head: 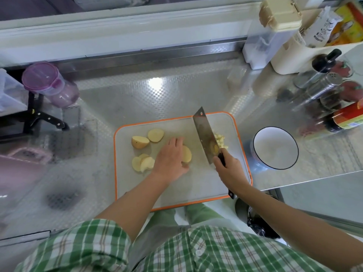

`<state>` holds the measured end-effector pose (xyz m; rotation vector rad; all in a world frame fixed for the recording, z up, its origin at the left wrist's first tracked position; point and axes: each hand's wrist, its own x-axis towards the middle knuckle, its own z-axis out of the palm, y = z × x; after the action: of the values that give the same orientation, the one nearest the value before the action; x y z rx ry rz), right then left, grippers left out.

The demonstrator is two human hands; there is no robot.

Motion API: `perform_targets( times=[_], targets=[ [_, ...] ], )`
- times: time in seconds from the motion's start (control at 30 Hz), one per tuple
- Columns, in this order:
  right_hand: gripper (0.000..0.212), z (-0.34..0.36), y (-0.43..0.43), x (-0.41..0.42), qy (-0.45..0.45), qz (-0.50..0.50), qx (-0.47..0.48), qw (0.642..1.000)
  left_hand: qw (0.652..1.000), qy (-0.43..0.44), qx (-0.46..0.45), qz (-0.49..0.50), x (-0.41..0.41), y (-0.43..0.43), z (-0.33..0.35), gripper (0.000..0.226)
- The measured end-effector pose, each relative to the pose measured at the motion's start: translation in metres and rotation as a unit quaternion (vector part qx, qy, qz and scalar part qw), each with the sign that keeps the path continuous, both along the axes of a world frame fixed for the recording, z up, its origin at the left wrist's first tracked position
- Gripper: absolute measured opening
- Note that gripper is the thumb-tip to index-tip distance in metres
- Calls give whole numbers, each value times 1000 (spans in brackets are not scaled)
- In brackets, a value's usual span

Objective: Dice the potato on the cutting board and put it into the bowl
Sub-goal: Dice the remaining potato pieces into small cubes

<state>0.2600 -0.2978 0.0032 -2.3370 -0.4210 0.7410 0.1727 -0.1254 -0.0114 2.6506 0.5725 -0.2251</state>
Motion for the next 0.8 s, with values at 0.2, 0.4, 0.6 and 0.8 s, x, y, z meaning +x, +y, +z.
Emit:
perform_targets(
  times=[0.2, 0.4, 0.6, 0.8],
  targets=[
    [15, 9, 14, 1, -53, 72, -107, 990, 973, 12, -115, 199, -7, 1, 4, 35],
    [20, 13, 27, -7, -69, 119, -81, 987, 929, 8, -206, 307, -5, 0, -3, 16],
    [18, 10, 26, -26, -73, 164, -82, 980, 900, 7, -248, 358, -2, 1, -8, 12],
    [16, 12, 28, -23, -88, 164, -142, 972, 898, 27, -259, 355, 2, 1, -5, 12]
  ],
)
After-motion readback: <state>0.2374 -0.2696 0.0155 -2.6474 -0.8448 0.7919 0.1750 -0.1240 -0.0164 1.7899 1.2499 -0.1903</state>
